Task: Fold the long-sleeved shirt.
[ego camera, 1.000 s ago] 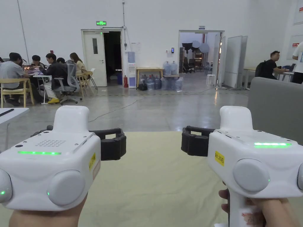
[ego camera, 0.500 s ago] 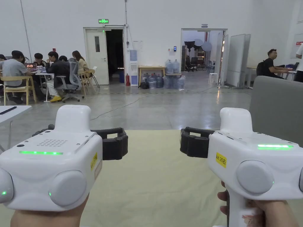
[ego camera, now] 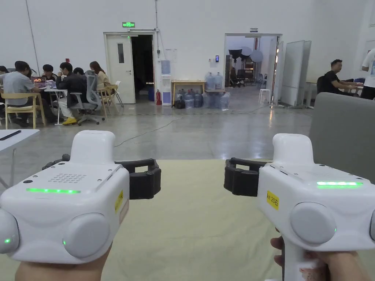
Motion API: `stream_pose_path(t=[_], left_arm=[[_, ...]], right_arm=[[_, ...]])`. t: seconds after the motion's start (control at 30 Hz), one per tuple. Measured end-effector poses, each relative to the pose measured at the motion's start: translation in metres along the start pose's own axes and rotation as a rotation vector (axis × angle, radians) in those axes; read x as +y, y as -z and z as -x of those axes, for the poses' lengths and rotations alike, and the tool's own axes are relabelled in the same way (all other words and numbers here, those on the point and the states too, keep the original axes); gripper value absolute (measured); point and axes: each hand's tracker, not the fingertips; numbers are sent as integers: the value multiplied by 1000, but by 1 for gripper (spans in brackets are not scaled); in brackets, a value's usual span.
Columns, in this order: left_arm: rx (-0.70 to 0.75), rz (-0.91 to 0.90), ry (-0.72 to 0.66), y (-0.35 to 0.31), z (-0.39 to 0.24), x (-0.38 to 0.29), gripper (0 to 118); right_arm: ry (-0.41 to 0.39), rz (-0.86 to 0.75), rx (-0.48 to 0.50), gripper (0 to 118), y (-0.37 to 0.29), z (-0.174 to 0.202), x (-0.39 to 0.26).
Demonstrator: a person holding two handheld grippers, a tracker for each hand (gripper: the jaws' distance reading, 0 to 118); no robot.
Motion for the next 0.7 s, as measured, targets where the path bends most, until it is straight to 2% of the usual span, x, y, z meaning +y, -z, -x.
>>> stream_pose_path(t=[0.13, 0.4, 0.7], left_arm=[[-1, 6, 3, 1, 0, 0, 118], [-1, 2, 8, -1, -1, -1, 118], [-8, 17, 8, 0, -3, -6, 118]], right_arm=[[-19, 8, 4, 118, -1, 2, 0], [33, 25, 46, 118, 0, 0, 2], [34, 49, 20, 118, 6, -1, -5]])
